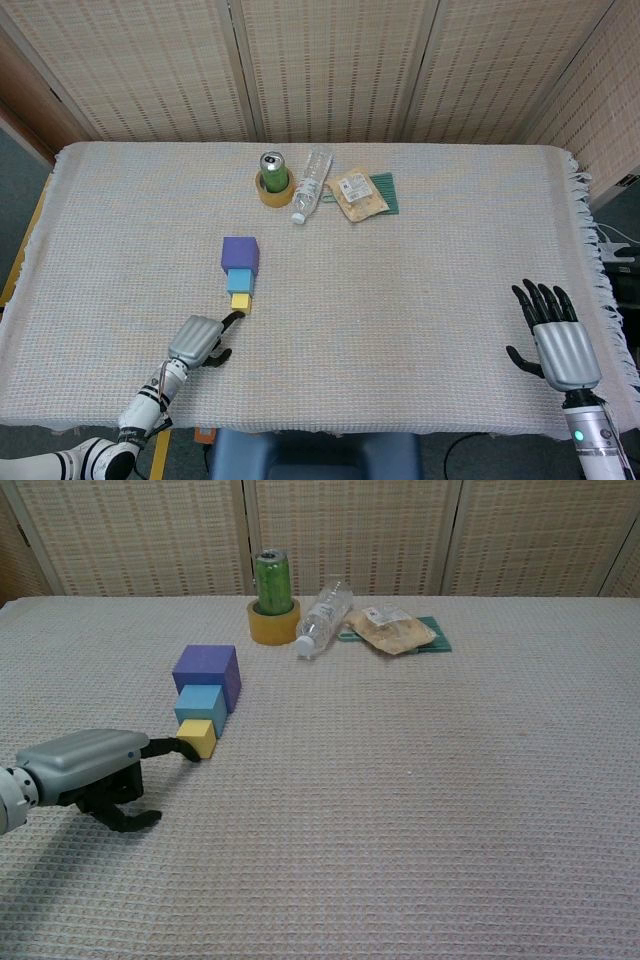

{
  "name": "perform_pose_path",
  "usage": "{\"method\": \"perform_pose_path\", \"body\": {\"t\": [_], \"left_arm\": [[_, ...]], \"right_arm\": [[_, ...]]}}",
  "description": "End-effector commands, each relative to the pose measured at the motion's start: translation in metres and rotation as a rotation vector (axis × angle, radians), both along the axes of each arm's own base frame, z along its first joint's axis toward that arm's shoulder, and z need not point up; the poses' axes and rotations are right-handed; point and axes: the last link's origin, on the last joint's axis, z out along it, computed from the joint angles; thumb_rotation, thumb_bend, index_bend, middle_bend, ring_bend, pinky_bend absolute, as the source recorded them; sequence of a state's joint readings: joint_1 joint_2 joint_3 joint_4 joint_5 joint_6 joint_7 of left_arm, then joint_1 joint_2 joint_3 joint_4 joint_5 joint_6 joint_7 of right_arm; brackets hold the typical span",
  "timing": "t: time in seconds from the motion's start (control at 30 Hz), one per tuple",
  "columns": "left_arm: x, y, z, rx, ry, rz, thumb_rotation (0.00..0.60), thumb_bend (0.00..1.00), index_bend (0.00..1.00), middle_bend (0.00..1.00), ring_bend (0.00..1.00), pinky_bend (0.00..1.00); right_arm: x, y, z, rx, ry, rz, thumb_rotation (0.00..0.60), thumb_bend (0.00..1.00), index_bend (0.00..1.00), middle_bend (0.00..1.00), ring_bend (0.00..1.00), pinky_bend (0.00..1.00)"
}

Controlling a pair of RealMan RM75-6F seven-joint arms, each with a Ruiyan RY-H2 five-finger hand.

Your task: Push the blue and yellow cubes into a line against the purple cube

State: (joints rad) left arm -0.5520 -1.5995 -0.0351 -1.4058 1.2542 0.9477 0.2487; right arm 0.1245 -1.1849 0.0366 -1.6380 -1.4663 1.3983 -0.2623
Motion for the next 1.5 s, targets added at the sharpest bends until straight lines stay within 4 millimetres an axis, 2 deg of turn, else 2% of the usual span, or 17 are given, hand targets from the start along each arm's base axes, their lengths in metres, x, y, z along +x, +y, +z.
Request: {"method": "perform_pose_path", "body": {"t": [0.03,0.5,0.83,1.03,1.17,1.2,1.23,1.27,1.3,1.33,1.37,1.4,1.47,1.5], "left_arm": [[0.000,0.002,0.000,0.003,0.000,0.002,0.600,0.39,0.16,1.00,1.00,1.00],[-0.001,0.004,0.000,0.005,0.000,0.006,0.600,0.39,0.16,1.00,1.00,1.00],[0.007,-0.010,0.008,0.021,-0.022,-0.037,0.600,0.39,0.20,1.00,1.00,1.00],[0.008,-0.027,0.027,0.050,-0.046,-0.061,0.600,0.39,0.19,1.00,1.00,1.00],[-0.010,-0.047,0.058,0.116,-0.011,-0.049,0.600,0.39,0.15,0.99,0.99,1.00],[-0.015,-0.055,0.067,0.148,0.003,-0.048,0.600,0.39,0.14,0.97,0.96,1.00],[-0.020,-0.063,0.078,0.188,0.020,-0.048,0.600,0.39,0.14,0.90,0.88,0.99],[-0.030,-0.074,0.092,0.247,0.048,-0.037,0.600,0.39,0.13,0.77,0.73,0.92],[-0.037,-0.080,0.102,0.301,0.065,-0.021,0.600,0.39,0.13,0.70,0.64,0.86],[-0.044,-0.085,0.112,0.362,0.080,0.000,0.600,0.39,0.13,0.59,0.52,0.72],[-0.056,-0.092,0.123,0.423,0.099,0.045,0.600,0.39,0.13,0.51,0.44,0.61],[-0.065,-0.097,0.130,0.455,0.106,0.082,0.600,0.39,0.13,0.47,0.39,0.54],[-0.081,-0.108,0.146,0.515,0.124,0.142,0.600,0.39,0.10,0.29,0.22,0.36],[-0.086,-0.113,0.153,0.543,0.126,0.157,0.600,0.39,0.09,0.24,0.16,0.30]], "right_arm": [[0.000,0.000,0.000,-0.001,-0.001,-0.001,0.521,0.03,0.00,0.00,0.00,0.00],[0.000,0.000,0.001,-0.006,-0.004,-0.002,0.520,0.03,0.00,0.00,0.00,0.00],[0.001,0.001,0.001,-0.007,-0.004,0.002,0.521,0.03,0.00,0.00,0.00,0.00],[0.001,0.001,0.000,0.000,0.000,0.006,0.519,0.03,0.00,0.00,0.00,0.00],[0.002,0.003,-0.001,0.005,0.000,0.010,0.520,0.03,0.00,0.00,0.00,0.00],[0.002,0.003,0.000,0.005,-0.002,0.012,0.520,0.03,0.00,0.00,0.00,0.00],[0.002,0.003,0.000,0.004,-0.003,0.014,0.521,0.03,0.00,0.00,0.00,0.00],[0.002,0.003,0.000,0.002,-0.003,0.013,0.519,0.03,0.00,0.00,0.00,0.00],[0.002,0.003,0.000,0.002,-0.002,0.012,0.519,0.03,0.00,0.00,0.00,0.00],[0.002,0.003,0.000,0.002,0.000,0.012,0.520,0.03,0.00,0.00,0.00,0.00],[0.001,0.003,-0.001,0.003,0.000,0.010,0.519,0.03,0.00,0.00,0.00,0.00],[0.002,0.002,-0.001,0.003,-0.001,0.008,0.520,0.03,0.00,0.00,0.00,0.00],[0.002,0.002,-0.002,0.004,0.000,0.007,0.519,0.03,0.00,0.00,0.00,0.00],[0.002,0.002,-0.002,0.006,0.001,0.006,0.520,0.03,0.00,0.00,0.00,0.00]]}}
